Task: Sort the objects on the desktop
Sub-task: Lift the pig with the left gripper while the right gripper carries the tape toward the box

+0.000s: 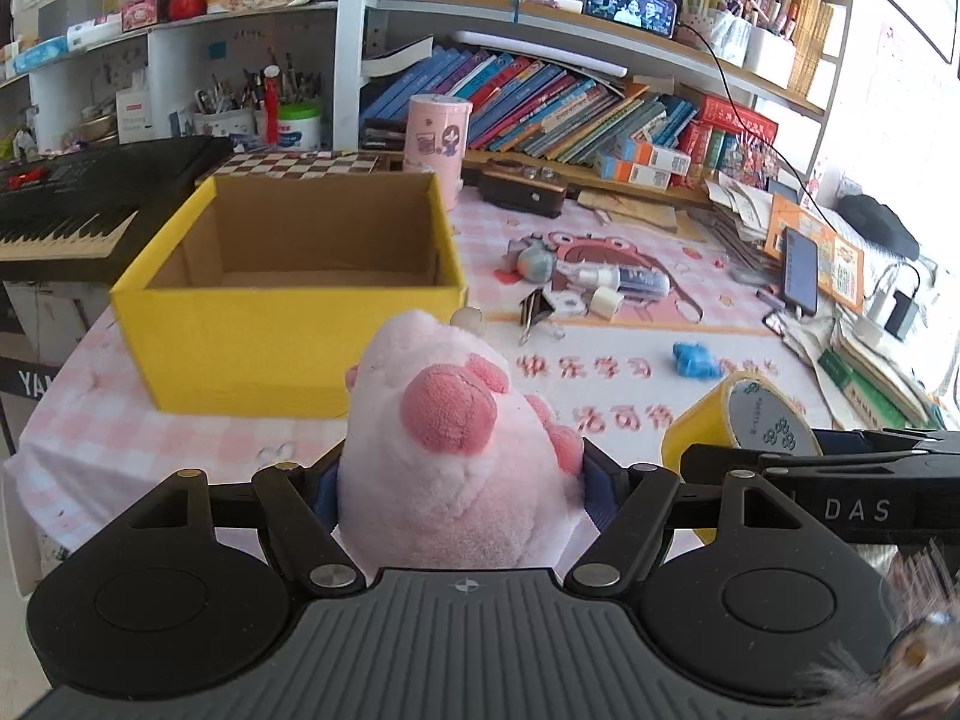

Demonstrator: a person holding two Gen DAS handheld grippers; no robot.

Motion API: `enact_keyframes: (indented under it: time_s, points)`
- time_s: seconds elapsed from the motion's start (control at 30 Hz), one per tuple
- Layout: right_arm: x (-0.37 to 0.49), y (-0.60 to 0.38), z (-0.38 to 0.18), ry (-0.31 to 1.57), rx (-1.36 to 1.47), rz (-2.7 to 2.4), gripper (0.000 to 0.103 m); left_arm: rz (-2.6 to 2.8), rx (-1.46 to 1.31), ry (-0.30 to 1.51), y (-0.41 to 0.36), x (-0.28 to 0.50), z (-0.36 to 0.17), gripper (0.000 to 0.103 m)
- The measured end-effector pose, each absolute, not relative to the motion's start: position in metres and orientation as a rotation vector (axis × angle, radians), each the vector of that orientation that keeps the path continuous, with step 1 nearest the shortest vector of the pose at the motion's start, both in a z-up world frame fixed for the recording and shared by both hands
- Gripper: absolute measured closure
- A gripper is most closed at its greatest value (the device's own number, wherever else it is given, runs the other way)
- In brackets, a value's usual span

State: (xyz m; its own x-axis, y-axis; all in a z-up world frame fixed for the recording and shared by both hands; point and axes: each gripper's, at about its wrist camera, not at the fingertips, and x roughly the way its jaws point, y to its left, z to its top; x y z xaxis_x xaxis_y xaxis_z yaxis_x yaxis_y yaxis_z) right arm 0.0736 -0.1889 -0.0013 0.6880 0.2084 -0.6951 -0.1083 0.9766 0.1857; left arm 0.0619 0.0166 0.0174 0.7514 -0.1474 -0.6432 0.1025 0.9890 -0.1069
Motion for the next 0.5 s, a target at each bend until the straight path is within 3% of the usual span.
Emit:
enact_keyframes:
  time_s: [0.5]
  points:
    - [0.027, -0.123, -0.011, 0.82, 0.147, 0.191, 0.014, -0.123, -0.075, 0.721, 0.082, 0.012, 0.011, 0.031]
